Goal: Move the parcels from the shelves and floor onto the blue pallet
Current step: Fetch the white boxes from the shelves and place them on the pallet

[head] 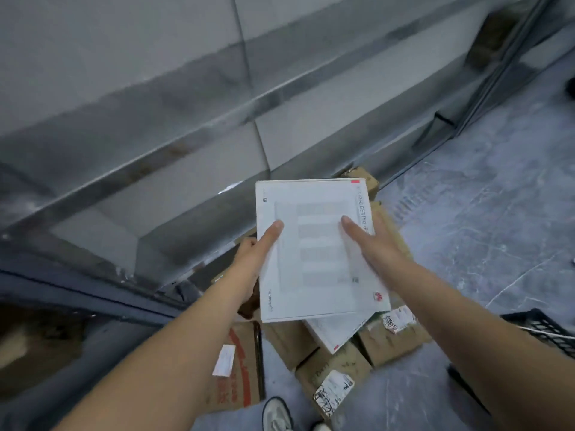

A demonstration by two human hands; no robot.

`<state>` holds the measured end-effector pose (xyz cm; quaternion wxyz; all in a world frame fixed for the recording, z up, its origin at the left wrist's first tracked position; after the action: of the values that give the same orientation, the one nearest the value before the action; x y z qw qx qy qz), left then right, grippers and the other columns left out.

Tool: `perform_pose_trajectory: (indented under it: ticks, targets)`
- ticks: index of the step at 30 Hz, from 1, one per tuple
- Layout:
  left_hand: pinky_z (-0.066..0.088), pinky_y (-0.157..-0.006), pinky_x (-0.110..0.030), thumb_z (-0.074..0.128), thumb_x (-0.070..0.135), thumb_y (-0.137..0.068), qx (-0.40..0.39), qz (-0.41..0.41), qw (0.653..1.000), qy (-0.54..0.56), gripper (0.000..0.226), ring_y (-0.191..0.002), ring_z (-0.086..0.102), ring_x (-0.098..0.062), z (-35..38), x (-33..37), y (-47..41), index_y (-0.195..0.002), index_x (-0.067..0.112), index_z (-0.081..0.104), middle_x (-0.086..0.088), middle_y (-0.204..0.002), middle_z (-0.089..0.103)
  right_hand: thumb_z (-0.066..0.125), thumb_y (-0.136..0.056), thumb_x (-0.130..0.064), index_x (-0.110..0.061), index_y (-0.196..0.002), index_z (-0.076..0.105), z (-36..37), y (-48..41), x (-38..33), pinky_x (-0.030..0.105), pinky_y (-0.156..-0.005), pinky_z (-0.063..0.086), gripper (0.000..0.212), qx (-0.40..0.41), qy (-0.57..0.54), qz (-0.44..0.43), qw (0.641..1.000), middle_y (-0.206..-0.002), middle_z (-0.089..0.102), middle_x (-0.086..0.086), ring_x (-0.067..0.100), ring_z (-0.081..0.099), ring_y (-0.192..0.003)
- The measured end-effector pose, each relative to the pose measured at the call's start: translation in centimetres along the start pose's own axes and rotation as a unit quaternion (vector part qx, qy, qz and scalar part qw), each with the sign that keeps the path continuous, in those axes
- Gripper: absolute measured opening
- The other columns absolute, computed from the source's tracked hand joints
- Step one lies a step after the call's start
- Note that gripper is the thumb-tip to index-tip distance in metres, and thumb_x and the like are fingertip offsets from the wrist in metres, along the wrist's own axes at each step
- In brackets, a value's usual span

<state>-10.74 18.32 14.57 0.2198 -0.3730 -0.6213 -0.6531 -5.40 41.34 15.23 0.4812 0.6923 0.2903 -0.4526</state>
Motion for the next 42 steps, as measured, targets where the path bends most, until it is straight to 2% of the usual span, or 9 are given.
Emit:
perform_pose_trajectory:
  ticks: [4, 7, 13, 17, 21, 28, 35, 37, 42]
  targets:
    - [0.052, -0.094, -0.049, 0.072, 0.080, -0.053, 0.053, 0.061, 0.996, 0.038, 0.095, -0.099, 0.070, -0.027, -1.8, 6.7, 9.7, -0.120, 0.014, 0.057, -0.006, -0.109, 0.072, 0.069, -0.087, -0.044, -0.039, -0.124, 0.049, -0.6, 5.5, -12.0, 0.012, -0.057, 0.050, 0.043, -0.057, 0.026, -0.085, 0.994, -0.104, 0.063, -0.025, -0.008, 0.065, -0.078]
    - [0.057, -0.081, -0.042, 0.072, 0.078, -0.058, 0.102, 0.086, 0.984, 0.116, 0.082, -0.091, 0.071, -0.024, -3.5, 9.0, 17.4, -0.114, 0.019, 0.056, -0.002, -0.103, 0.073, 0.071, -0.086, -0.040, -0.037, -0.114, 0.055, -0.6, 11.3, -18.4, 0.007, -0.049, 0.047, 0.033, -0.095, 0.060, -0.136, 0.984, -0.095, 0.068, -0.025, -0.010, 0.066, -0.071]
    - [0.058, -0.080, -0.045, 0.073, 0.071, -0.066, 0.161, 0.132, 0.930, 0.303, 0.071, -0.093, 0.071, -0.026, -6.6, 8.9, 28.4, -0.116, 0.023, 0.061, -0.002, -0.107, 0.074, 0.068, -0.079, -0.059, -0.024, -0.116, 0.064, 0.2, 20.4, -23.9, 0.026, -0.062, 0.050, 0.051, -0.057, 0.112, -0.180, 0.976, -0.101, 0.070, -0.006, 0.011, 0.066, -0.081]
    - [0.055, -0.082, -0.042, 0.068, 0.079, -0.060, 0.178, 0.184, 0.886, 0.387, 0.079, -0.099, 0.068, -0.025, -9.4, 9.9, 32.3, -0.117, 0.026, 0.060, 0.003, -0.107, 0.073, 0.071, -0.077, -0.057, -0.020, -0.148, 0.028, 2.8, 24.9, -25.2, 0.038, -0.096, 0.045, 0.091, -0.033, 0.002, -0.152, 0.988, -0.140, 0.047, 0.008, 0.024, 0.052, -0.120]
    - [0.055, -0.093, -0.047, 0.071, 0.078, -0.054, 0.145, 0.235, 0.860, 0.429, 0.082, -0.100, 0.070, -0.024, -10.2, 11.0, 35.9, -0.115, 0.024, 0.060, 0.002, -0.105, 0.075, 0.078, -0.067, -0.055, -0.024, -0.143, 0.032, 8.5, 30.5, -25.3, 0.050, -0.091, 0.055, 0.094, -0.147, -0.146, -0.114, 0.972, -0.122, 0.066, 0.008, 0.028, 0.069, -0.102]
    - [0.059, -0.083, -0.043, 0.081, 0.047, -0.067, 0.114, 0.312, 0.858, 0.391, 0.071, -0.098, 0.072, -0.026, -18.4, 10.9, 41.2, -0.122, 0.008, 0.061, -0.008, -0.108, 0.074, 0.082, -0.063, -0.058, -0.034, -0.120, 0.061, 10.8, 36.1, -27.0, 0.030, -0.064, 0.058, 0.065, -0.187, -0.174, -0.184, 0.949, -0.109, 0.074, -0.005, 0.019, 0.073, -0.092]
    - [0.055, -0.081, -0.033, 0.081, 0.064, -0.053, 0.136, 0.352, 0.904, 0.200, 0.085, -0.096, 0.071, -0.019, -26.2, 11.7, 44.0, -0.123, 0.019, 0.061, -0.005, -0.111, 0.073, 0.079, -0.069, -0.058, -0.031, -0.122, 0.064, 10.1, 37.5, -30.0, 0.050, -0.096, 0.052, 0.060, -0.232, -0.156, -0.209, 0.937, -0.116, 0.072, 0.000, 0.025, 0.070, -0.104]
    - [0.054, -0.091, -0.041, 0.082, 0.068, -0.054, 0.121, 0.351, 0.914, 0.163, 0.079, -0.099, 0.071, -0.022, -27.0, 11.9, 44.7, -0.118, 0.024, 0.067, -0.003, -0.110, 0.074, 0.080, -0.070, -0.055, -0.025, -0.125, 0.063, 10.8, 37.7, -30.9, 0.051, -0.099, 0.049, 0.065, -0.247, -0.163, -0.209, 0.932, -0.117, 0.071, 0.003, 0.027, 0.069, -0.106]
    - [0.059, -0.082, -0.040, 0.073, 0.071, -0.064, 0.172, 0.357, 0.892, 0.217, 0.064, -0.097, 0.072, -0.020, -27.4, 11.6, 46.1, -0.116, 0.036, 0.066, 0.006, -0.109, 0.074, 0.076, -0.074, -0.056, -0.022, -0.128, 0.061, 14.1, 37.2, -32.3, 0.053, -0.097, 0.050, 0.066, -0.308, -0.165, -0.180, 0.919, -0.120, 0.069, 0.007, 0.030, 0.067, -0.108]
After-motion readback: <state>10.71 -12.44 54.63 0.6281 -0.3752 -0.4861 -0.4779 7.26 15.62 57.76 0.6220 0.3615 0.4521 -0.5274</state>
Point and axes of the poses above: each hand's wrist, its own y-axis away from the middle knuckle, its own z-axis out of the palm, x = y × z, the point moved 2 cm from there along -y, towards the middle knuckle
